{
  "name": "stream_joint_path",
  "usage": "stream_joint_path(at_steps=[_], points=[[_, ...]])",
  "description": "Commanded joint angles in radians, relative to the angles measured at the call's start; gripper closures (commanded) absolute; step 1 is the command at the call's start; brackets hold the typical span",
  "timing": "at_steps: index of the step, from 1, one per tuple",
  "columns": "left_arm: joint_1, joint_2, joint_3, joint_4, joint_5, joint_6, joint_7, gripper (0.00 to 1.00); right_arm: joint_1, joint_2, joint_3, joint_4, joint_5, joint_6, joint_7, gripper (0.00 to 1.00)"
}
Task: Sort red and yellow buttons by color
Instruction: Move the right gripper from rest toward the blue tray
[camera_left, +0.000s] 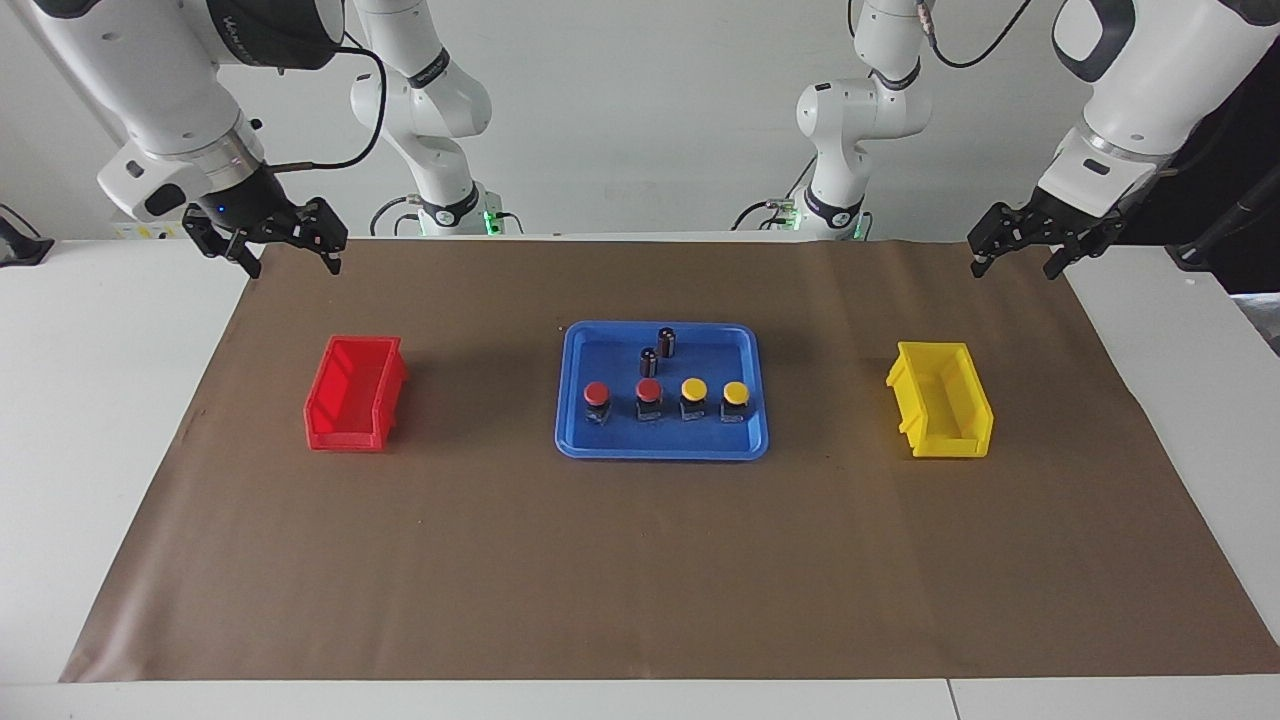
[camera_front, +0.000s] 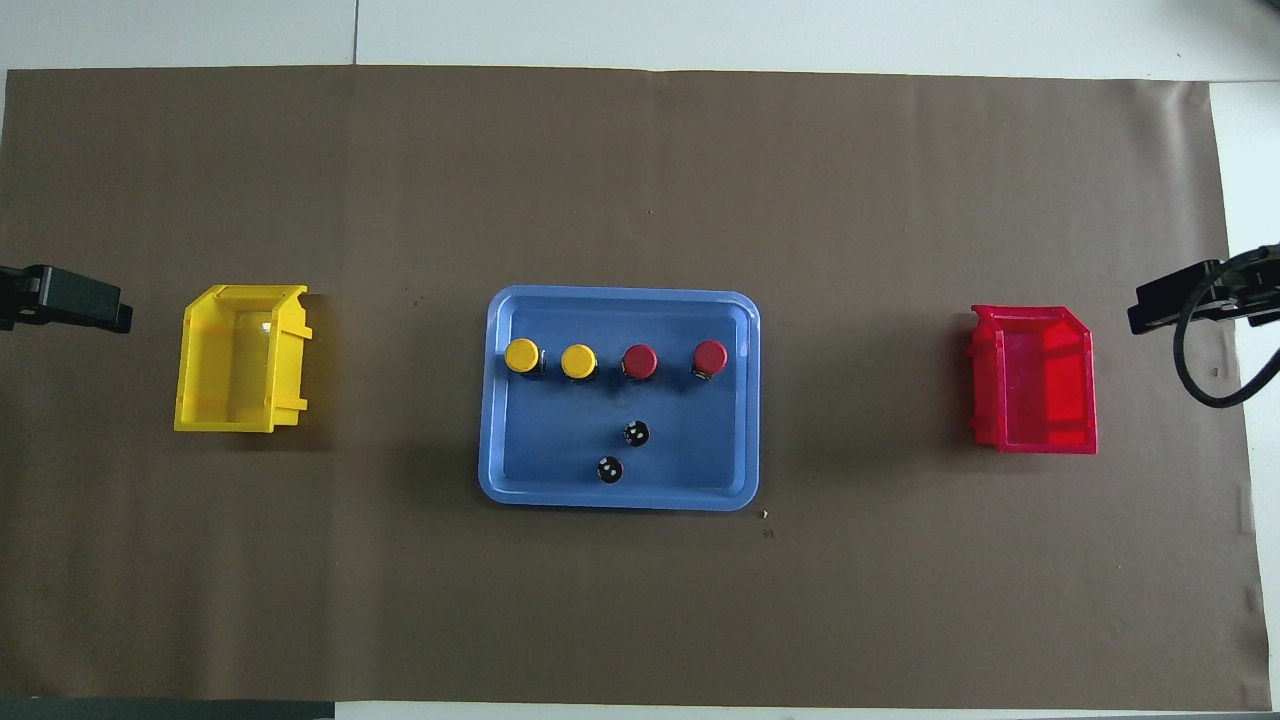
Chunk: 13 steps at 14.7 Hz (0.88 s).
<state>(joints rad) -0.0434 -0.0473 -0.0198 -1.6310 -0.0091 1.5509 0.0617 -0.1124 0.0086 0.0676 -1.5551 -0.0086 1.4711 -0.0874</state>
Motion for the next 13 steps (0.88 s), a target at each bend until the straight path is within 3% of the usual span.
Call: stream_joint_path(at_steps=[1, 8, 13], points=[[0.007, -0.017, -0.002, -0.012, -0.006, -0.014, -0.011, 0.0, -0.004, -0.005, 0.004, -0.002, -0.007, 0.005, 0.018, 0.0], [0.008, -0.017, -0.002, -0.012, -0.006, -0.014, -0.011, 0.0, -0.001, -0.013, 0.004, -0.019, -0.005, 0.008, 0.02, 0.0], [0.007, -0.017, -0.002, -0.012, -0.006, -0.014, -0.011, 0.0, 0.118, 0.068, 0.006, 0.125, -0.014, -0.001, 0.121, 0.0]])
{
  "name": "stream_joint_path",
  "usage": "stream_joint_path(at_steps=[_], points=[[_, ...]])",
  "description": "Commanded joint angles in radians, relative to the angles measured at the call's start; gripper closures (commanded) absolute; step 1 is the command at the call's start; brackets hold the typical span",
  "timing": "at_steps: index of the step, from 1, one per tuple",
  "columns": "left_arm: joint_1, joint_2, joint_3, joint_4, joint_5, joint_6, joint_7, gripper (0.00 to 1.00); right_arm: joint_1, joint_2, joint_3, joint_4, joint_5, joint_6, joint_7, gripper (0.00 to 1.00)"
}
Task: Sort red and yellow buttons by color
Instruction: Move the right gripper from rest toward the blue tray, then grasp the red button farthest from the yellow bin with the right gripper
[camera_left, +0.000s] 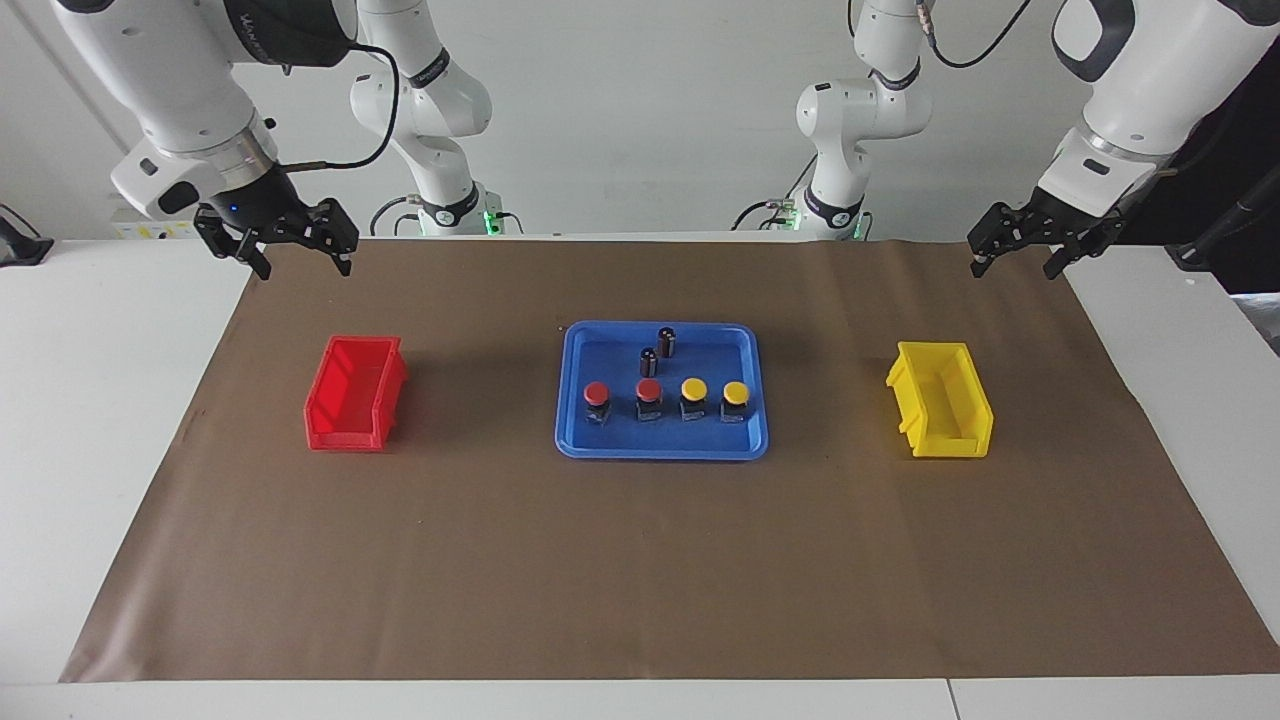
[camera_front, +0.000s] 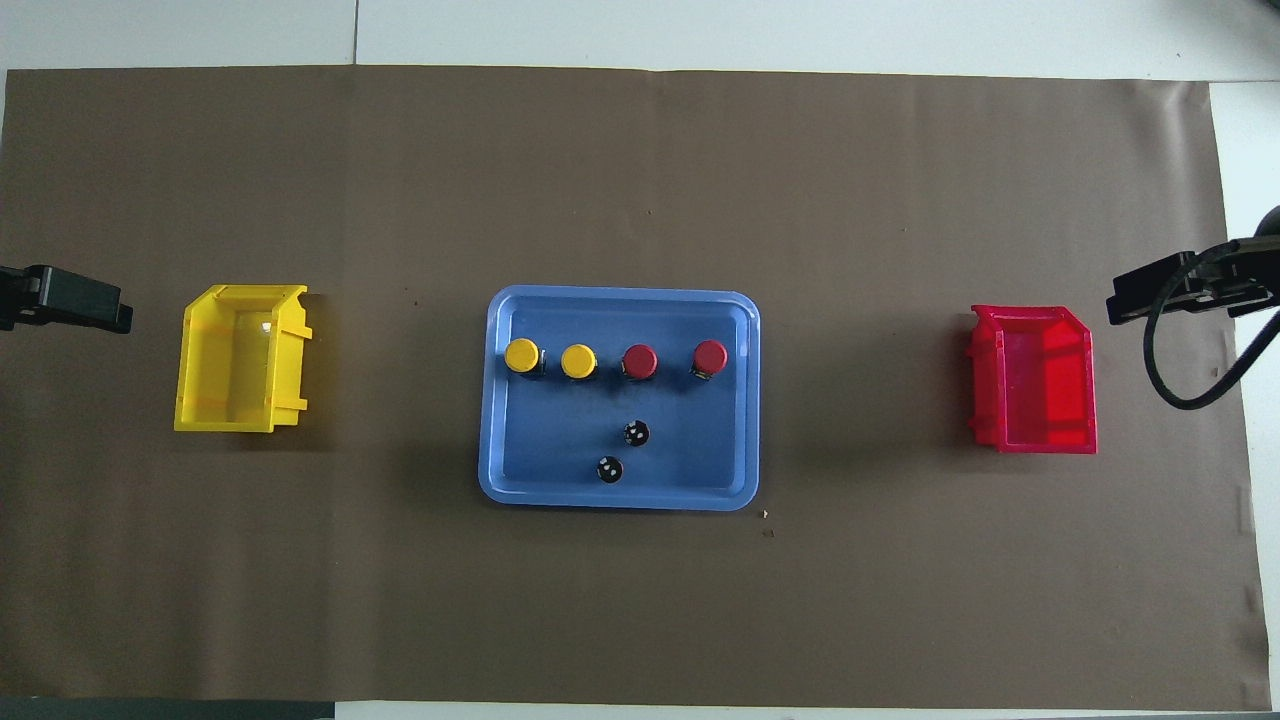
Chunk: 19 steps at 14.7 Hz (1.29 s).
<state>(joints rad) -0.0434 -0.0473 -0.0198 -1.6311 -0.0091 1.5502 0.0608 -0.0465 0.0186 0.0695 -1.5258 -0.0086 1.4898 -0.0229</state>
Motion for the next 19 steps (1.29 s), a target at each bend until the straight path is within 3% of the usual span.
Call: stream_joint_path(at_steps=[1, 4, 6, 8, 11, 16, 19], points=[[0.007, -0.016, -0.002, -0.012, -0.006, -0.015, -0.01, 0.0, 0.069, 0.087, 0.004, 0.123, -0.007, -0.023, 0.104, 0.0], [0.007, -0.016, -0.002, -0.012, -0.006, -0.013, -0.01, 0.0, 0.239, 0.174, 0.018, 0.137, -0.01, 0.059, 0.316, 0.0], [0.007, -0.017, -0.002, -0.012, -0.006, -0.015, -0.01, 0.0, 0.348, 0.248, 0.018, 0.116, -0.01, 0.223, 0.482, 0.0], [0.008, -0.017, -0.002, -0.012, -0.006, -0.015, -0.01, 0.0, 0.418, 0.271, 0.018, -0.024, -0.011, 0.416, 0.569, 0.0], [0.007, -0.016, -0.002, -0.012, -0.006, -0.015, -0.01, 0.0, 0.458, 0.287, 0.018, -0.132, -0.014, 0.547, 0.607, 0.0], [0.007, -0.016, -0.002, -0.012, -0.006, -0.015, -0.01, 0.0, 0.461, 0.268, 0.018, -0.269, -0.014, 0.661, 0.61, 0.01], [0.008, -0.017, -0.002, -0.012, -0.006, -0.013, -0.01, 0.0, 0.462, 0.239, 0.018, -0.353, -0.014, 0.714, 0.61, 0.09]])
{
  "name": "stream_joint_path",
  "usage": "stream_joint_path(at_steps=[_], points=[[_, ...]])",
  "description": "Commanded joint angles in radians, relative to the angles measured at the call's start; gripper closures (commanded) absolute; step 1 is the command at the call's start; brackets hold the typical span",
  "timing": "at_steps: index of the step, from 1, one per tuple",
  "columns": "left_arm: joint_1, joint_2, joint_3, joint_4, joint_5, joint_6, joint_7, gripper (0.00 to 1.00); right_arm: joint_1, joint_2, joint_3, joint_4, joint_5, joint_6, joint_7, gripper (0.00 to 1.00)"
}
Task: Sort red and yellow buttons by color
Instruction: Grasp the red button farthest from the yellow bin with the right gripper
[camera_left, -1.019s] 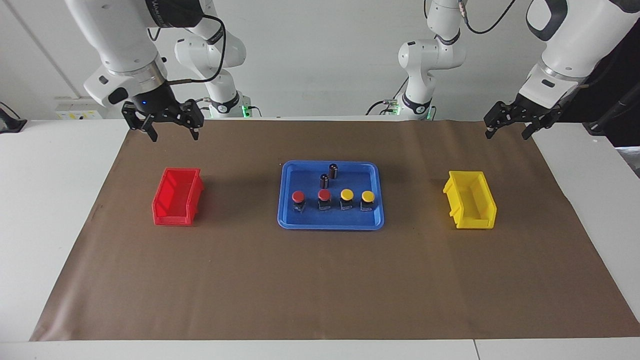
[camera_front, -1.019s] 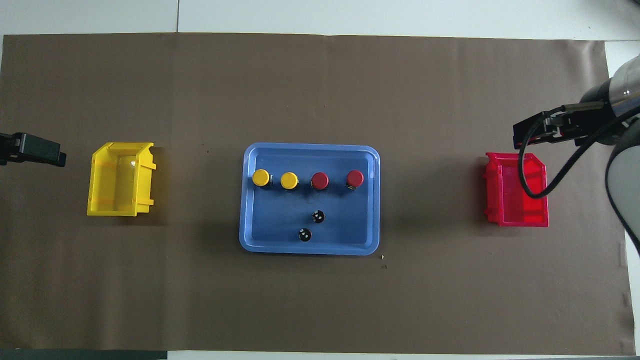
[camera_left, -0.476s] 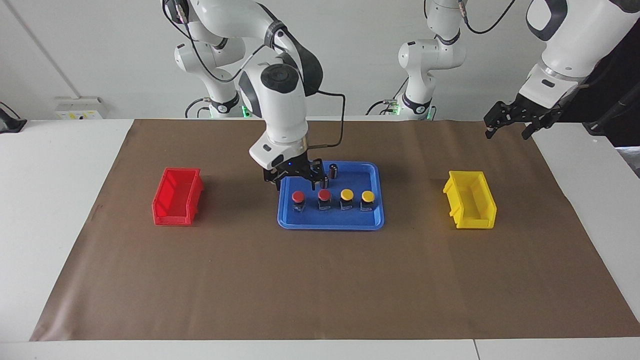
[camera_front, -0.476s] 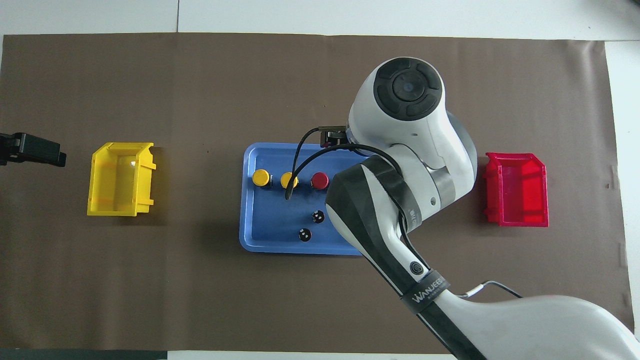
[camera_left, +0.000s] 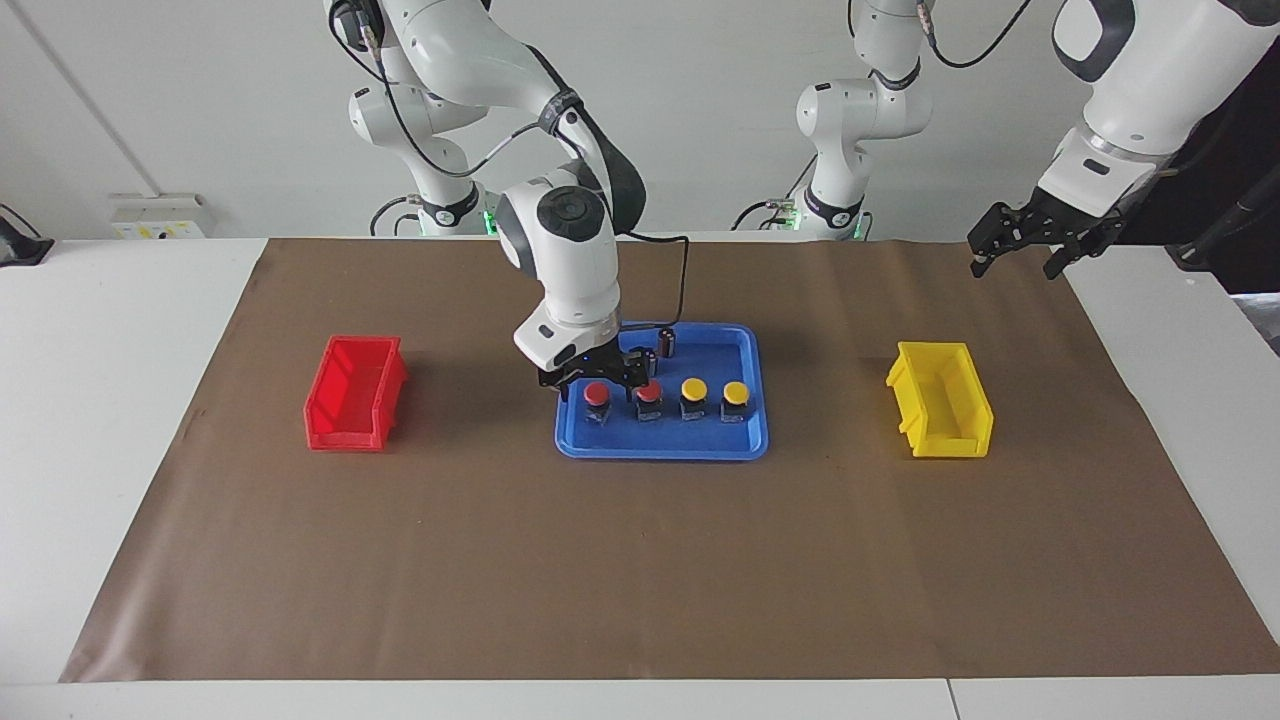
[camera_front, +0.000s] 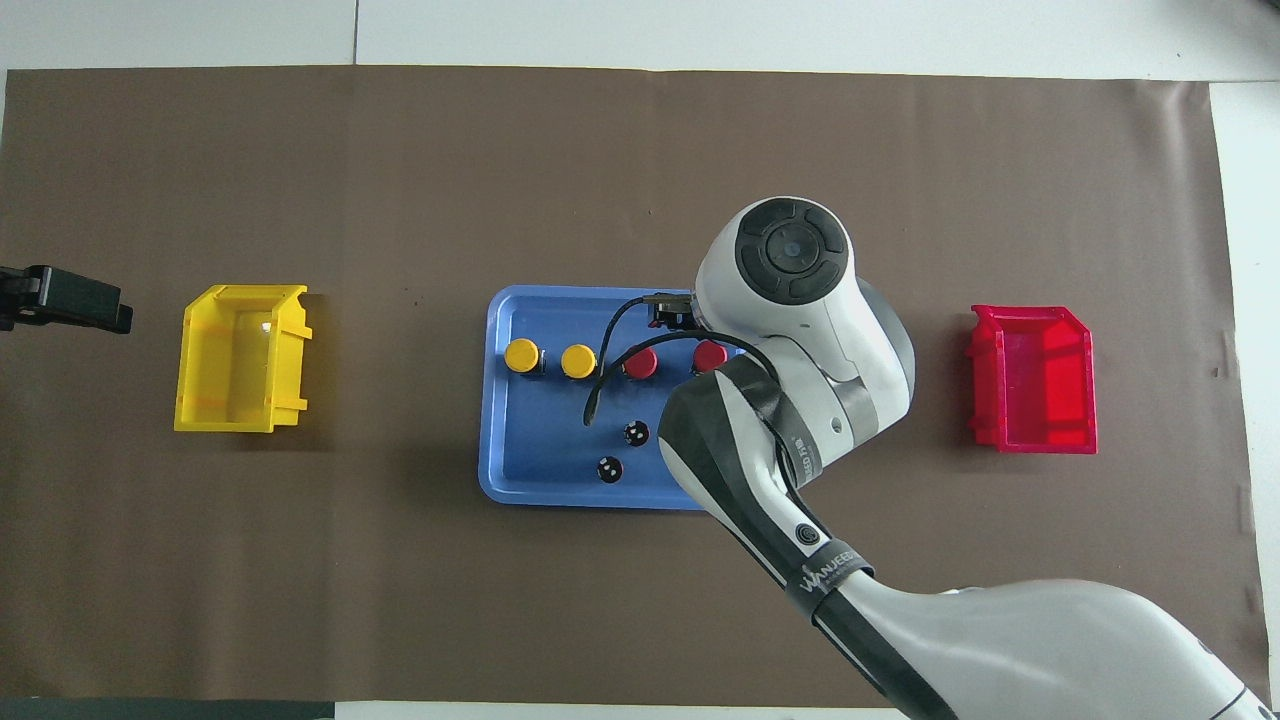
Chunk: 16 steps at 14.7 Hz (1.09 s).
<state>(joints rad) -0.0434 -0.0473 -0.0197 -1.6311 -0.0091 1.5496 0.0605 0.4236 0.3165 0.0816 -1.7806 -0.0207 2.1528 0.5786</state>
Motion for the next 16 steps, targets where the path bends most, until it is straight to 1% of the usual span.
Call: stream_joint_path(at_steps=[1, 4, 9, 13, 14, 16], points=[[0.008, -0.017, -0.002, -0.012, -0.006, -0.014, -0.01, 0.0, -0.008, -0.062, 0.006, -0.117, -0.002, 0.071, 0.007, 0.12], [0.007, -0.017, -0.002, -0.012, -0.006, -0.013, -0.01, 0.0, -0.008, -0.057, 0.006, -0.128, -0.002, 0.09, 0.006, 0.18], [0.008, -0.016, -0.002, -0.012, -0.006, -0.014, -0.01, 0.0, 0.009, -0.033, 0.006, -0.129, -0.002, 0.12, 0.01, 0.21], [0.008, -0.017, -0.002, -0.012, -0.006, -0.014, -0.01, 0.0, 0.018, -0.02, 0.006, -0.131, -0.002, 0.124, 0.009, 0.26], [0.008, -0.017, -0.002, -0.012, -0.006, -0.013, -0.01, 0.0, 0.018, -0.02, 0.006, -0.131, -0.002, 0.122, 0.003, 0.3], [0.008, -0.017, -0.002, -0.012, -0.006, -0.014, -0.01, 0.0, 0.017, -0.02, 0.006, -0.135, -0.002, 0.122, 0.001, 0.46]])
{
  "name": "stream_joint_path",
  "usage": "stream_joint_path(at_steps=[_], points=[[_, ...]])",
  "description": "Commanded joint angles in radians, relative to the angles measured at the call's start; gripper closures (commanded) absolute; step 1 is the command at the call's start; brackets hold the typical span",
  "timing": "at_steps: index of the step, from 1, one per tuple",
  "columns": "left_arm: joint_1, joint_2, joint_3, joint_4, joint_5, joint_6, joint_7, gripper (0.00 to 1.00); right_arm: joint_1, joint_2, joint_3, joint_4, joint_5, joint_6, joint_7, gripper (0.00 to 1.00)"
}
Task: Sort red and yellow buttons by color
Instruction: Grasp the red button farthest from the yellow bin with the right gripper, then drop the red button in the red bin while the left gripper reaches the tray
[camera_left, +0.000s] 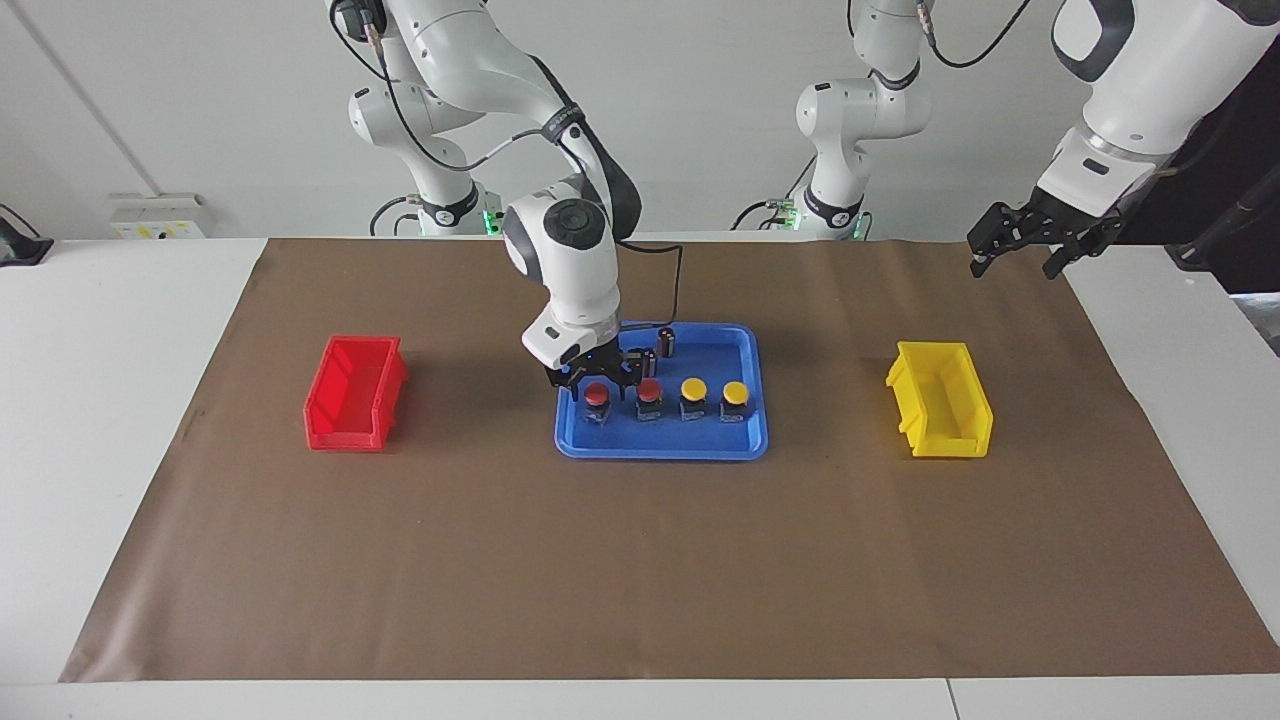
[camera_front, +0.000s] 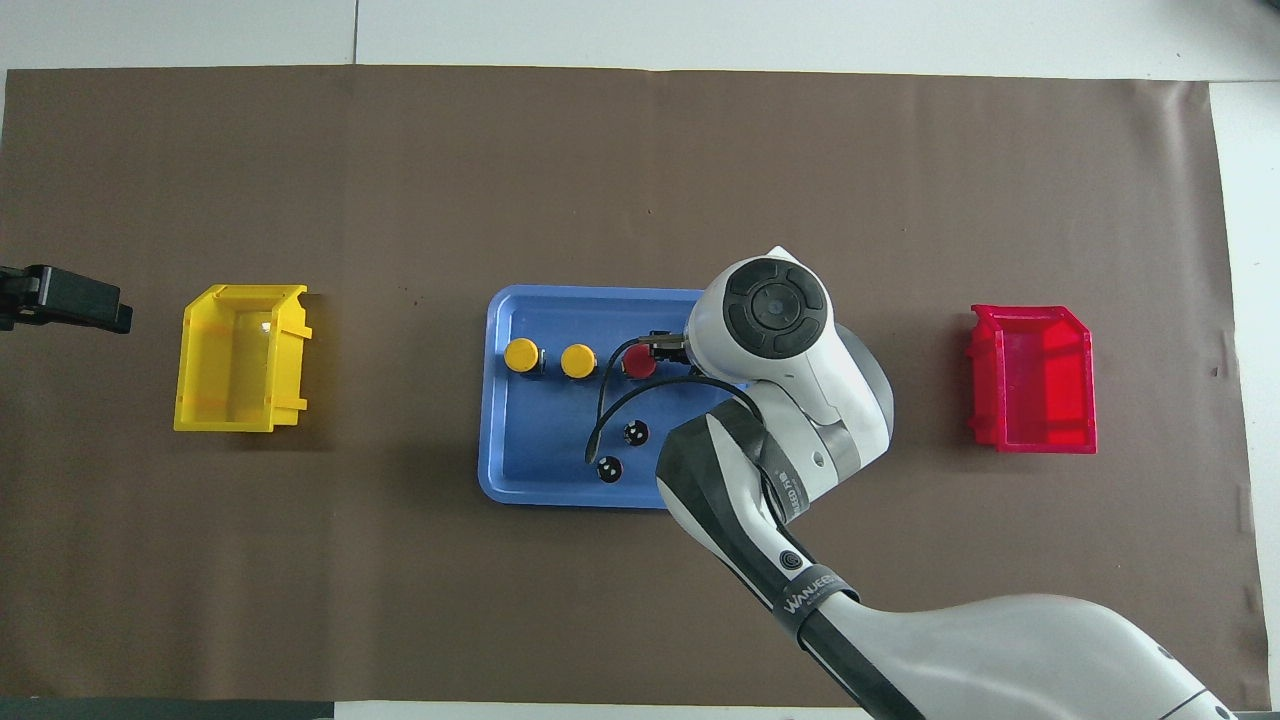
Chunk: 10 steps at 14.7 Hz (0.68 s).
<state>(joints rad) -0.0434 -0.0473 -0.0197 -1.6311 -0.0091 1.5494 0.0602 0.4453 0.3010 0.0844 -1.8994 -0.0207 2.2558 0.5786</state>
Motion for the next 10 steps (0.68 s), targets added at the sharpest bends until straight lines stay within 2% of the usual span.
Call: stream_joint_path(at_steps=[1, 3, 4, 6, 8, 10], points=[[0.007, -0.017, -0.002, -0.012, -0.006, -0.012, -0.01, 0.0, -0.005, -0.005, 0.003, -0.017, -0.002, 0.018, -0.002, 0.55], [0.007, -0.017, -0.002, -0.012, -0.006, -0.012, -0.01, 0.0, -0.007, -0.005, 0.003, -0.009, -0.002, 0.004, -0.002, 0.74], [0.007, -0.019, -0.003, -0.013, -0.006, -0.026, -0.008, 0.0, -0.007, -0.005, 0.003, 0.005, -0.002, -0.008, 0.0, 0.8], [0.002, -0.025, -0.002, -0.016, -0.006, -0.066, -0.013, 0.0, -0.023, -0.011, 0.003, 0.084, -0.004, -0.108, -0.011, 0.8], [0.007, -0.025, 0.001, -0.012, -0.012, -0.061, -0.022, 0.0, -0.066, -0.043, -0.005, 0.187, -0.002, -0.278, -0.107, 0.8], [-0.003, -0.026, -0.005, 0.003, -0.014, -0.06, -0.02, 0.0, -0.17, -0.132, -0.005, 0.185, 0.004, -0.39, -0.257, 0.8]])
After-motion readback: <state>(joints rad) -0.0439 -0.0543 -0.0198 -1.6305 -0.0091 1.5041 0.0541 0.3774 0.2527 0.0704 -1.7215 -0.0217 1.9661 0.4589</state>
